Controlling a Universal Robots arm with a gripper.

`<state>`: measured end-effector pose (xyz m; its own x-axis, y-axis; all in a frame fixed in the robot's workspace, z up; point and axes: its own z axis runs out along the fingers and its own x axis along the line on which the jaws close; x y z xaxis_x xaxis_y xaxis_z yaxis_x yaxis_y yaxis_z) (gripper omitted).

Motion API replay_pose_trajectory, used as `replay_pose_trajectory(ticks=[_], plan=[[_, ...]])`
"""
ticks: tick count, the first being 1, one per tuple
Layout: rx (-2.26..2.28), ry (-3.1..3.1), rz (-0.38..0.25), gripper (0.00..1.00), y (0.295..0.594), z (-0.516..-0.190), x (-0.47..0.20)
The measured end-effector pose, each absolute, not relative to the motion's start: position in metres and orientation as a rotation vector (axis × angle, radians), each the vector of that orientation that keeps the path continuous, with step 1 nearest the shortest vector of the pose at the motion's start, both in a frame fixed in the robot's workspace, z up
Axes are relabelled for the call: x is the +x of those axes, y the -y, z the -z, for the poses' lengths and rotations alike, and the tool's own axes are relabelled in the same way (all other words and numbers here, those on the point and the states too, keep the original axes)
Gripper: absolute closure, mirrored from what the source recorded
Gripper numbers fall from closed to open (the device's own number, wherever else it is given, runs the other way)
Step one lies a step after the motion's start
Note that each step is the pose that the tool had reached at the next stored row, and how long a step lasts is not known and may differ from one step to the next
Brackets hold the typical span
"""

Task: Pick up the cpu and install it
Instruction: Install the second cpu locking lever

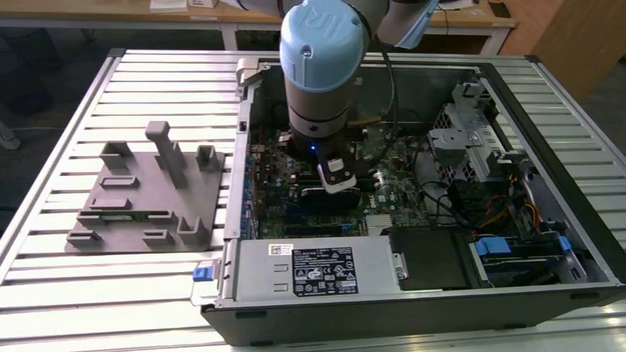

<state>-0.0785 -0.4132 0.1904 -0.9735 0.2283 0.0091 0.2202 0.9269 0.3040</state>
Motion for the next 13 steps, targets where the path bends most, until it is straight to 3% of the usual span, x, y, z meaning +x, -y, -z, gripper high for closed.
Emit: replay_pose_trajectory(ticks=[9, 13], plan=[[0.356, -3.058, -0.475, 0.89, 0.413, -0.219, -0.078], [0.357, -3.060, -0.446, 0.89, 0.413, -0.225, -0.078]])
